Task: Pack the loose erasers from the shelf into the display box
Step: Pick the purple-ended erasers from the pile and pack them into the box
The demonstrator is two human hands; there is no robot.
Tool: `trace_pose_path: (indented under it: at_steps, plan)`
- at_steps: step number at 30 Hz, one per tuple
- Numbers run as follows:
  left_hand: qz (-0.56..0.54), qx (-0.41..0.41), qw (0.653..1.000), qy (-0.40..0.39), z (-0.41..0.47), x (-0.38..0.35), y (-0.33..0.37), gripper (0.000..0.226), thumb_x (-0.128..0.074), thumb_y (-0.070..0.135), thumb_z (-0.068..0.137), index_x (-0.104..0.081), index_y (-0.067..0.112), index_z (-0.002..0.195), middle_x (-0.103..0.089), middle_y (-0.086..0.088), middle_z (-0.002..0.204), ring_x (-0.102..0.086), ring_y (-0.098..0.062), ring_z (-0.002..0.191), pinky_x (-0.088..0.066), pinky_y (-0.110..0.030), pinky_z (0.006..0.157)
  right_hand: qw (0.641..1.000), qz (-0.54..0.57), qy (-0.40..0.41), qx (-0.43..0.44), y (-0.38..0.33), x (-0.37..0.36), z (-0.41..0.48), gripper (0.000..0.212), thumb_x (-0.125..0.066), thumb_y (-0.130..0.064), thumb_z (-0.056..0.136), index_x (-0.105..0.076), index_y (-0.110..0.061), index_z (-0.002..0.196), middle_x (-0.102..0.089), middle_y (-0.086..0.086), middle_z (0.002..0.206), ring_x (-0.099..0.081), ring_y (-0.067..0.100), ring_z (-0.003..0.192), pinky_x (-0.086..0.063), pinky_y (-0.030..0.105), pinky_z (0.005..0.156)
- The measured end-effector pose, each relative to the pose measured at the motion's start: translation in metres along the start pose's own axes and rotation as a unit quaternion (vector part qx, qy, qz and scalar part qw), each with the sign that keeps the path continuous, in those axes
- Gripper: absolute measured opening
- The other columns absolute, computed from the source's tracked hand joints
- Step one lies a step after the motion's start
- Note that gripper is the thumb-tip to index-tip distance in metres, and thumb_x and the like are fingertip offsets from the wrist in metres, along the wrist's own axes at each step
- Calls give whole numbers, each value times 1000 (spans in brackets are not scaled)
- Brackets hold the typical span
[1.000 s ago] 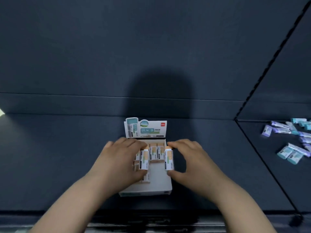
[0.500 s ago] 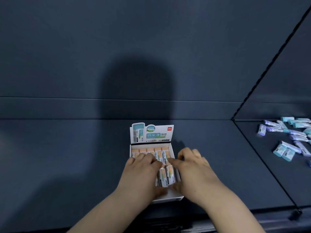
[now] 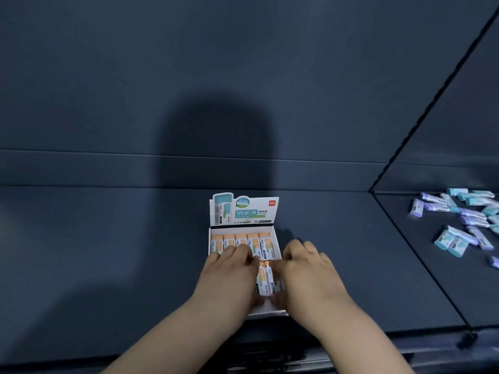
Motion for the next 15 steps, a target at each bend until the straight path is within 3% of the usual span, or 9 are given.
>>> trace_pose_path:
  at_steps: [5, 8, 15]
  plan:
    - [-7, -4, 1000, 10, 0, 3, -2, 62, -57, 51, 80, -41, 25, 134, -38, 5, 132, -35, -16, 122, -22, -31, 98, 1000, -2, -20, -18, 1, -4, 2, 47, -59, -43, 81, -49, -31, 126, -38, 2, 119, -31, 23, 118, -29, 32, 94]
    - [5, -12, 1000, 3, 0, 3, -2, 72, -55, 55, 81, -28, 27, 142, -33, 6, 135, -32, -17, 125, -21, -33, 100, 999, -17, -19, -31, 0, -8, -1, 42, -56, -38, 84, -48, -30, 125, -39, 4, 120, -30, 26, 120, -28, 34, 94]
    - [30, -23, 999, 3, 2, 4, 1, 65, -52, 52, 83, -34, 24, 139, -35, 3, 133, -32, -19, 123, -21, -34, 97, 997, -57, -3, -43, -6, -11, -1, 37, -49, -26, 87, -47, -23, 123, -37, 7, 122, -30, 28, 120, -28, 36, 94]
Point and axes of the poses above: each hand's wrist, its own z-axis towards the middle knuckle, its own x-axis out of the back of the hand, y = z × x, the point moved 8 cm from there along z, towards the middle knuckle
